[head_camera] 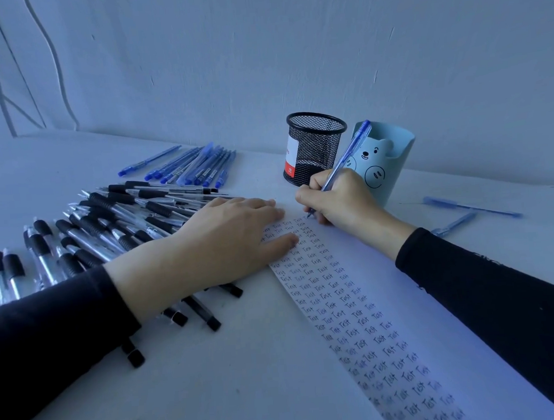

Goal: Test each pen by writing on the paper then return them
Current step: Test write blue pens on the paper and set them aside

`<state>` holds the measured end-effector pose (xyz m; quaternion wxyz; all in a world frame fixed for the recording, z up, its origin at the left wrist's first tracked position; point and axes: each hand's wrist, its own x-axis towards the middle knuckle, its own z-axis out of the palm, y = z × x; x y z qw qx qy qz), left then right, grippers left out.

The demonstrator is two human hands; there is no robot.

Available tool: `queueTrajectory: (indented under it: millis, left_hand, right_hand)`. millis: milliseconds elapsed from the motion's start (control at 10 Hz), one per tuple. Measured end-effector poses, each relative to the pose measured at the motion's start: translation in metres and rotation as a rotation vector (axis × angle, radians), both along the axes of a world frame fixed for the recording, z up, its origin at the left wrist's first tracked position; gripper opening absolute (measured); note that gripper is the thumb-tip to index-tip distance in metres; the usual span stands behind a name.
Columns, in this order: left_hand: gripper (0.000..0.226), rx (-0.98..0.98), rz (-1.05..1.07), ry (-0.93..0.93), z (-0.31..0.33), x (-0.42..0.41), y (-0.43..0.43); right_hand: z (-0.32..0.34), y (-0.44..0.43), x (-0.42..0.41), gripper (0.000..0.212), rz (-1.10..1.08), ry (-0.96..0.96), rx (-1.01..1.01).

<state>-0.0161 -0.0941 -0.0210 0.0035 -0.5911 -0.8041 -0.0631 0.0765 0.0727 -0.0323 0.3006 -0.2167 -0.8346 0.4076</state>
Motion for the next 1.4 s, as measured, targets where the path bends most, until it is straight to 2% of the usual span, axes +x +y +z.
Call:
queueTrajectory:
  millis: [1300,1400]
  left_hand:
    - [0.063,-0.006,-0.001,0.001,-0.0006,-0.0006,0.0006]
    - [0.064,-0.009,-0.003,-0.004,0.0001,-0.0006,-0.0007]
  right_hand:
    - [-0.0004,0.0032,0.0019,0.039,-0.053,-0.006,0.038]
    - [0.0056,-0.0023,0.0028,0.051,-0.08,-0.005,0.07]
